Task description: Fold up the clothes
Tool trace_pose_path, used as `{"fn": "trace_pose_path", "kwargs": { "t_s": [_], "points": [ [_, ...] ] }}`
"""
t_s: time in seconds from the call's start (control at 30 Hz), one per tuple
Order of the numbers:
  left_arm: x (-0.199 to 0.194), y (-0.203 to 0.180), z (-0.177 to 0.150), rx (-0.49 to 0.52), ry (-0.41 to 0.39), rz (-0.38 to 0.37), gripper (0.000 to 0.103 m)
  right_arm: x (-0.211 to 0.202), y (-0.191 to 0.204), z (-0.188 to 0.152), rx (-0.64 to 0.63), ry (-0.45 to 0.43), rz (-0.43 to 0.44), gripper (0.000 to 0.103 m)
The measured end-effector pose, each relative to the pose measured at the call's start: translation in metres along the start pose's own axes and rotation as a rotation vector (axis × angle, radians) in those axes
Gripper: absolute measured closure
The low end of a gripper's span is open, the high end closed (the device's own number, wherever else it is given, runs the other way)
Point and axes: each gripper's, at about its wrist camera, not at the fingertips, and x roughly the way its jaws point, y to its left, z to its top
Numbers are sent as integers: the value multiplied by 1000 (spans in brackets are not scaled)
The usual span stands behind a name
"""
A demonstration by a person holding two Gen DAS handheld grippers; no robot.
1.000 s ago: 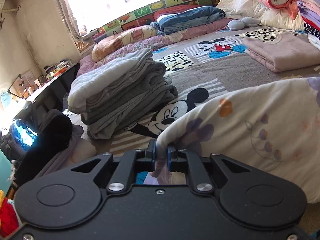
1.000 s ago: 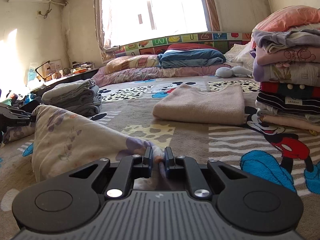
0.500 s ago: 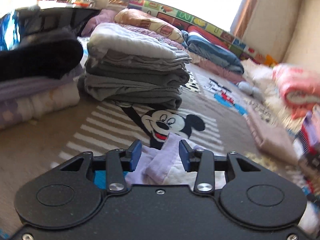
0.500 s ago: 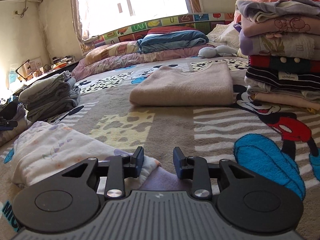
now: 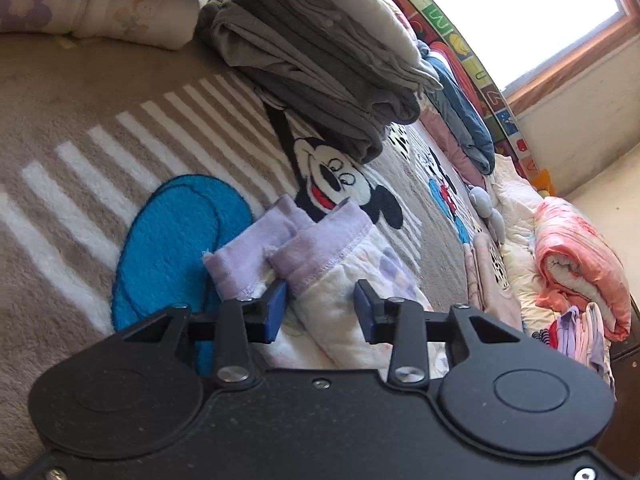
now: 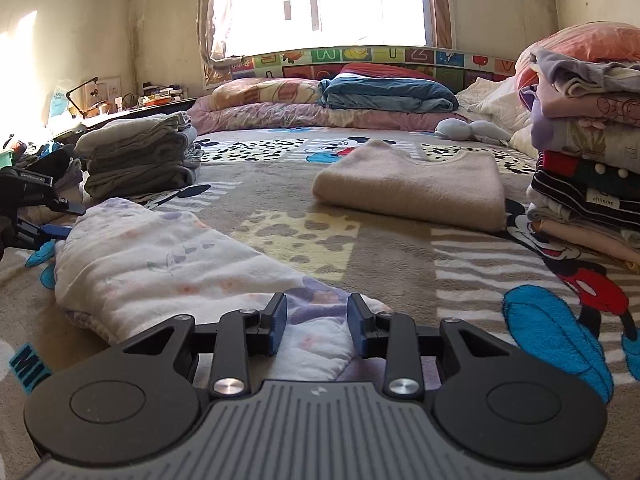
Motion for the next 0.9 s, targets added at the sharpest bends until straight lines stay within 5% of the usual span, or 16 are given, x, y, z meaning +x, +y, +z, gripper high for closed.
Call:
{"fn": "trace_pose_path", "kwargs": {
  "t_s": [0.3,0.33,0.37,0.57,0.9],
  "points": [
    [5,-1,-7,-20,-36,-36,64,11,-5,-10,44,39,-7,67],
    [5,-2,-7,-10,-50,-42,70,11,-4,-10,39,35,-9,67],
    [4,-3,-7,1,-63,-48,90,10,-3,-11,34,29,-9,67],
    [-35,-11,5,38,-202,-143,94,-3,0,-4,17,-41,2,66],
    [-32,2,-5,43,-202,-45,94,7,4,-1,-21,-14,7,57]
  ]
}}
